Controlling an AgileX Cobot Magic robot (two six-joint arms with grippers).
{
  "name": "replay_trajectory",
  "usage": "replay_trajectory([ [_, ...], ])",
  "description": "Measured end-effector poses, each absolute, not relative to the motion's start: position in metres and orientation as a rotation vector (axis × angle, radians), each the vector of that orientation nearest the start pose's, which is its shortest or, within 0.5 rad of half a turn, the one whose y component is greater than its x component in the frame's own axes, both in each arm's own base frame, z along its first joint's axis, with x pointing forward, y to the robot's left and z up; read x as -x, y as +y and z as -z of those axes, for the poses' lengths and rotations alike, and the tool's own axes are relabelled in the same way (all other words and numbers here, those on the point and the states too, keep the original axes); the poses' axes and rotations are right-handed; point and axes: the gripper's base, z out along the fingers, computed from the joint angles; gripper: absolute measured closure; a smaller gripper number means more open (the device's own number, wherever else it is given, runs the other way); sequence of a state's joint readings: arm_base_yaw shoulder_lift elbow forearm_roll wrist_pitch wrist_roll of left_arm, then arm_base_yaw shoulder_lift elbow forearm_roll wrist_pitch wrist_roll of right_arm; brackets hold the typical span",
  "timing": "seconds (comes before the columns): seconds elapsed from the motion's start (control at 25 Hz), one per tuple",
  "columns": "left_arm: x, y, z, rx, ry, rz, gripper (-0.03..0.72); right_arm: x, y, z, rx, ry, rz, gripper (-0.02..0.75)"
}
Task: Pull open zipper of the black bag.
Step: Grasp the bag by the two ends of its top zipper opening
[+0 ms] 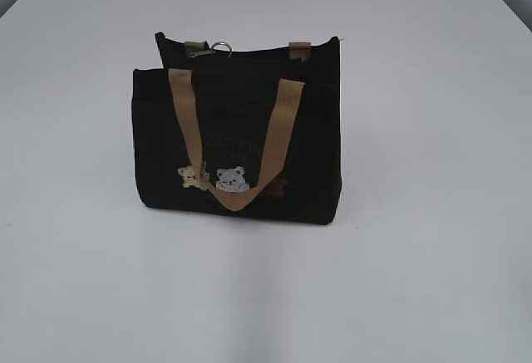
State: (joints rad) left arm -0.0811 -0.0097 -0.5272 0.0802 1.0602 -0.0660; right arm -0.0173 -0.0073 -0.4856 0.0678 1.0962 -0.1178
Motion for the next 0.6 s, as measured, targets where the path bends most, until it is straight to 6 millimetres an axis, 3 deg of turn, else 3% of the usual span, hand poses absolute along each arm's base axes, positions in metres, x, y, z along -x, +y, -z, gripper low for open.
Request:
replay_trajectory([
  [0.6, 0.0093, 0.0071, -0.2849, -0.01, 2.004, -0.001, 0.459, 0.0059, 0.0056, -0.2706, 0.109, 2.082, 0.0, 0.392],
])
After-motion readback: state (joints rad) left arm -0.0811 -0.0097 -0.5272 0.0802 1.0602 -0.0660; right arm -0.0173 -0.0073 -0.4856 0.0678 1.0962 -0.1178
